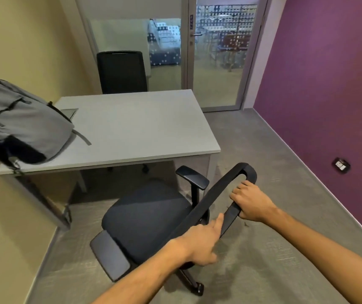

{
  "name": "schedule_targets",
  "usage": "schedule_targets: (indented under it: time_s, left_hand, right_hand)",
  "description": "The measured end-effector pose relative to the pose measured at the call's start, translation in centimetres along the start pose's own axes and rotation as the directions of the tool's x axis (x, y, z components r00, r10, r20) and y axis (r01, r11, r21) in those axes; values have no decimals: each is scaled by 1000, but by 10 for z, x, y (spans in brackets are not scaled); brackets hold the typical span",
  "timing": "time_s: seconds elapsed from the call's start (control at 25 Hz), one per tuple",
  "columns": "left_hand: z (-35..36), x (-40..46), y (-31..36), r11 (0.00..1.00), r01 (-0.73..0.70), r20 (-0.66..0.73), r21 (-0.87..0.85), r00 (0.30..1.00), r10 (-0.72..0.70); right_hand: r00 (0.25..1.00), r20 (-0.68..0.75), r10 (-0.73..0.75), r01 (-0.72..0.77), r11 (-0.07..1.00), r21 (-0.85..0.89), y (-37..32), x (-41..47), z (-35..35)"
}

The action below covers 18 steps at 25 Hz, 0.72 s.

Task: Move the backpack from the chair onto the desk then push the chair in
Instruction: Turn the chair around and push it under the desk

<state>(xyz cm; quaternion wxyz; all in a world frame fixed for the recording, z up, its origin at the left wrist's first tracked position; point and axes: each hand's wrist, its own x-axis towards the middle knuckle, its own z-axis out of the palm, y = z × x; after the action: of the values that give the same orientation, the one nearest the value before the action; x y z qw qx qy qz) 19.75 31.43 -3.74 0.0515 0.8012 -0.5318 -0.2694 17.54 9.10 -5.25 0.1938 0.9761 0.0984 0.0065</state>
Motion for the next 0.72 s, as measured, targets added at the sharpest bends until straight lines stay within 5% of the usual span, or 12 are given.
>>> schedule_targets:
  time_s: [0.28,0.4,0.56,0.72]
  left_hand:
    - [-23,-64,-93,981,157,21,-112,988,-155]
    - [-19,-90,-126,946,324,-112,13,941,-320]
    - [-13,-106,-170,825,564,-351,-5,772,-530]
    - [-28,-116,-224,821,563,-393,92,778,-490]
  right_hand:
    - [996,1,-86,86,995,47,-63,77,-30]
    - [982,124,-140,117,977,177,-76,106,-38]
    - [975,189,-116,47,941,334,-77,139,-50]
    - [985,96,-140,94,921,378,-98,168,-49]
